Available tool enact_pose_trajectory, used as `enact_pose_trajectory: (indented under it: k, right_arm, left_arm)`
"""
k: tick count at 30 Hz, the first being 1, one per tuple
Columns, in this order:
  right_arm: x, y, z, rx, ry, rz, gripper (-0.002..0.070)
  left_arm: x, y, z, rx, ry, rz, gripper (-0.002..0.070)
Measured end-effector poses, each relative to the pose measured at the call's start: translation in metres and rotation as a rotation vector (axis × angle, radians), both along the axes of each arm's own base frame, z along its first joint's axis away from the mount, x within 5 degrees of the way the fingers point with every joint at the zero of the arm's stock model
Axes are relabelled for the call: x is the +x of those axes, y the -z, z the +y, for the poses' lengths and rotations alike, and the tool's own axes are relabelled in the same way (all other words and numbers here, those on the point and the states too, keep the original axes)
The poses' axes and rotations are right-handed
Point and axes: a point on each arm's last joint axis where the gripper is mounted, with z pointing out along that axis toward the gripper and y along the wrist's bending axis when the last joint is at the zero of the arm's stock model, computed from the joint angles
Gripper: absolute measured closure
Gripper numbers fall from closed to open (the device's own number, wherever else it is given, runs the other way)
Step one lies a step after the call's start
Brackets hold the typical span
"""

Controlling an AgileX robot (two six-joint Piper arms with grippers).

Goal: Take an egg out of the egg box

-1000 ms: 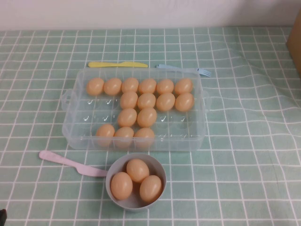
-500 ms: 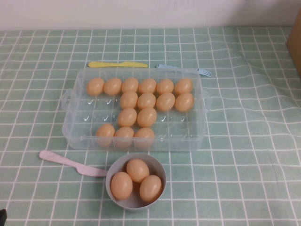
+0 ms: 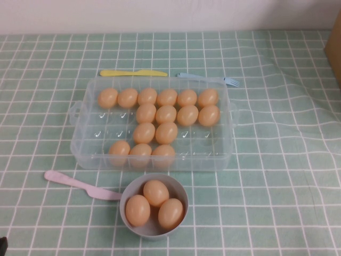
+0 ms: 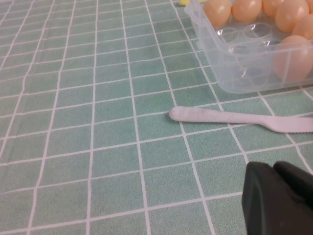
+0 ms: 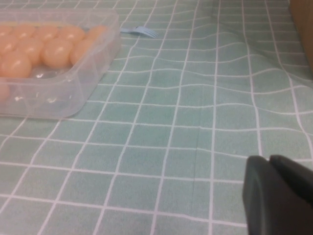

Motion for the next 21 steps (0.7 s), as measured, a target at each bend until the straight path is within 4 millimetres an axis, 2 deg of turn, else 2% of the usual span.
enact_pose_trajectory:
  k: [4, 7, 14, 21]
  right_arm:
    - [0.0, -0.001, 0.001, 0.049, -0.001, -0.005, 0.0694]
    - [0.0, -0.005, 0.003, 0.152, 0.002, -0.022, 0.0694]
    - [0.002, -0.021, 0.002, 0.541, 0.052, -0.101, 0.0694]
    - [0.003, -0.025, -0.001, 0.597, 0.082, -0.15, 0.0694]
  left_arm:
    - [0.0, 0.0, 0.0, 0.0, 0.0, 0.0, 0.0678]
    - [0.0, 0.0, 0.0, 0.0, 0.0, 0.0, 0.0678]
    - [0.0, 0.0, 0.0, 0.0, 0.0, 0.0, 0.0679]
    - [0.0, 0.0, 0.0, 0.0, 0.0, 0.0, 0.0678]
